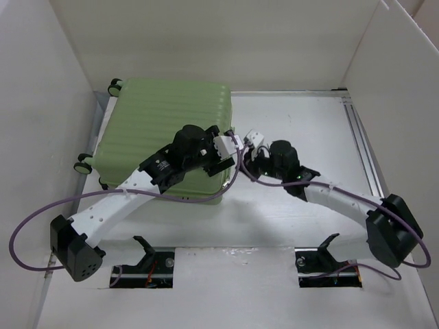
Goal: Pack the luggage
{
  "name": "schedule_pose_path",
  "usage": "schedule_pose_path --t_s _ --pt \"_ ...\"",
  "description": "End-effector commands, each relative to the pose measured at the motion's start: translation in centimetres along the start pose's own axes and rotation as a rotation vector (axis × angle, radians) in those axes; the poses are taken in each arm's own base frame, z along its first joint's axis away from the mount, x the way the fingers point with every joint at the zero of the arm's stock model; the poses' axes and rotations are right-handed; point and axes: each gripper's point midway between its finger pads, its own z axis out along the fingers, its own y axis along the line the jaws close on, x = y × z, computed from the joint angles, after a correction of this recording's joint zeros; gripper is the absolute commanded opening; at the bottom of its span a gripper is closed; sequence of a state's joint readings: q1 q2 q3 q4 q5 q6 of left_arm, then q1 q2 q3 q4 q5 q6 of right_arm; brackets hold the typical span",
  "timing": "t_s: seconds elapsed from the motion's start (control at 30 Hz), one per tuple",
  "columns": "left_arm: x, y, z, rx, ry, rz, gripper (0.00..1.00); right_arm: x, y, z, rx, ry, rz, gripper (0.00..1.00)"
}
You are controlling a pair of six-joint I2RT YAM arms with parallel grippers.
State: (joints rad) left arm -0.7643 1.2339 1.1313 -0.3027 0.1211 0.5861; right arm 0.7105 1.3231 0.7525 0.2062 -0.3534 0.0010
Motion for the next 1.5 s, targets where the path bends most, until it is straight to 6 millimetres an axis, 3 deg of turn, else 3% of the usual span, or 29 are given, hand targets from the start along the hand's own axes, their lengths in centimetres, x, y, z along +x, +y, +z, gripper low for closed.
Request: schedule_pose_path --t_s 0.0,0.07,0.1,0.13,0.23,0.27,0.3,0.37,0.43,0.63,0.7,0.83,0.9,1.1,1.4,1.47 --pt "14.4 -5.3 -2.6 0.181 0.538 0.004 0.64 -2.7 -9.5 -1.5 0.344 -0.047 -0.040 0.00" --pt "14.3 -5.5 -2.5 0.189 0.533 0.001 0.64 -2.3 -10.4 -0.4 0.318 -0.016 -0.073 0.00" --pt "14.0 -5.3 -2.5 0.184 0.525 0.001 0.64 -1.9 -9.7 0.5 0.231 -0.002 -0.109 0.00" --pt "13.7 -5.1 -2.5 0.179 0.518 0.002 0.64 -2.4 -9.5 0.5 0.205 -0.015 -0.110 0.00" --pt "13.4 -4.9 -2.4 0.174 0.510 0.002 0.65 -1.4 -8.0 0.8 0.079 -0.001 -0.185 0.01" --pt "13.4 -4.7 -2.5 0.167 0.515 0.005 0.67 -1.1 -7.3 0.5 0.036 -0.002 -0.228 0.12" --pt "13.4 -4.7 -2.5 0.167 0.515 0.005 0.69 -1.0 -6.4 0.3 -0.008 -0.010 -0.250 0.30" --pt "13.5 -4.6 -2.5 0.159 0.519 0.007 0.71 -1.4 -5.0 -0.6 -0.098 -0.044 -0.268 0.54" --pt "13.3 -4.5 -2.7 0.152 0.512 -0.002 0.74 -2.3 -4.1 -1.8 -0.137 -0.082 -0.282 0.58" --pt "8.6 -3.6 -3.3 0.149 0.370 -0.050 0.75 -1.5 -0.4 -2.2 -0.351 -0.094 -0.211 0.71" --pt "7.1 -3.6 -3.8 0.169 0.336 -0.069 0.75 -1.3 1.0 -1.9 -0.418 -0.085 -0.195 0.72" --pt "5.6 -3.9 -4.3 0.201 0.301 -0.087 0.78 -1.2 1.4 -0.2 -0.476 -0.062 -0.162 0.72" --pt "5.4 -3.8 -4.6 0.196 0.292 -0.086 0.78 -0.4 1.6 1.0 -0.512 -0.034 -0.123 0.72" --pt "5.2 -3.4 -4.6 0.181 0.290 -0.083 0.79 -0.1 2.9 1.8 -0.570 -0.014 -0.095 0.76" --pt "5.4 -2.9 -4.7 0.165 0.299 -0.052 0.79 1.3 4.3 2.5 -0.559 0.047 -0.041 0.56" --pt "5.5 -2.8 -4.7 0.158 0.304 -0.050 0.79 1.3 4.5 2.2 -0.559 0.047 -0.034 0.46"
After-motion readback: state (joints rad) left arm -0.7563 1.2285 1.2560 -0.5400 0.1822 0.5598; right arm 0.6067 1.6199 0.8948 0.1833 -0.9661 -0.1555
